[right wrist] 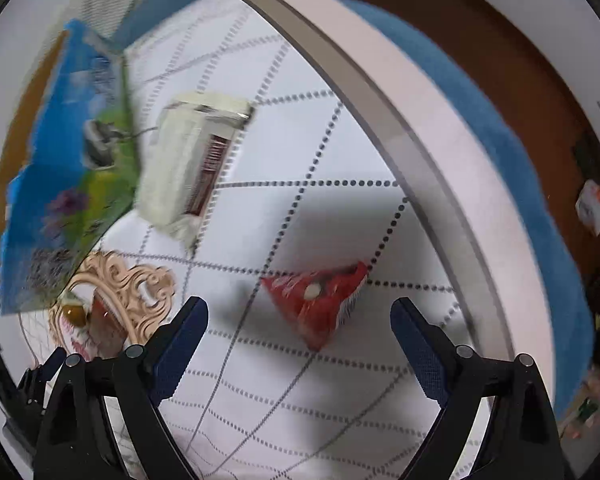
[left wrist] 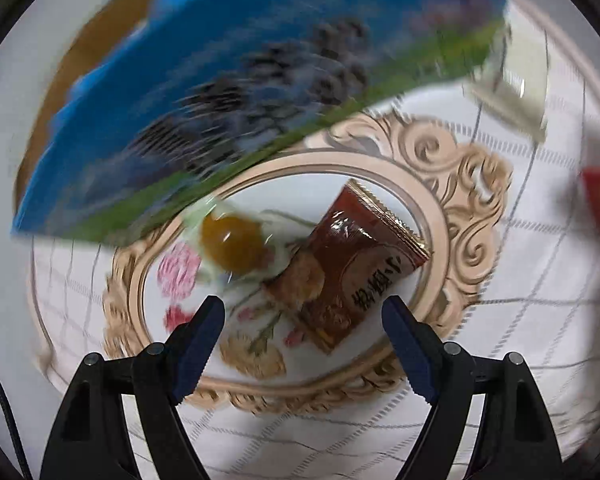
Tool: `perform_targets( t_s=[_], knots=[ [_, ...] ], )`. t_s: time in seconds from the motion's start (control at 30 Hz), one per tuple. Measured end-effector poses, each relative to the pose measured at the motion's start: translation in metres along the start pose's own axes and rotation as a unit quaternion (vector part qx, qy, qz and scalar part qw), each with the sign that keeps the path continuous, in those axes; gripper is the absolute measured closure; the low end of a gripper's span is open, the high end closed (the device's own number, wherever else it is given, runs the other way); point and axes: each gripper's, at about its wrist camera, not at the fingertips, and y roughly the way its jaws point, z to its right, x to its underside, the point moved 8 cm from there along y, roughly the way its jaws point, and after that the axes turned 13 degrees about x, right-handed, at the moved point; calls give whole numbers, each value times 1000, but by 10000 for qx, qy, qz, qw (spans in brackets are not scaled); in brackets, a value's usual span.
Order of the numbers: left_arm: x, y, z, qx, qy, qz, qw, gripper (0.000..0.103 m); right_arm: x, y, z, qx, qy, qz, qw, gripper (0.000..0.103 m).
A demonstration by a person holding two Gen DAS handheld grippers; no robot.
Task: Organize snacks
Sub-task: 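Grasp the brown biscuit packet with the left tool while the right grasps the red triangular packet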
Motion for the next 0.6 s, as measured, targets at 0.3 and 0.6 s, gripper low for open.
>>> perform_targets(
  t_s=[0.3,0.6],
  knots=[
    [-13,36,28,223,740,-462,9959,30,-3,22,-36,177,-875,369,9953,56],
    [35,31,19,934,-1076,-305,9893,50,32,28,-88,242,-2076,327,9774,65]
  ],
)
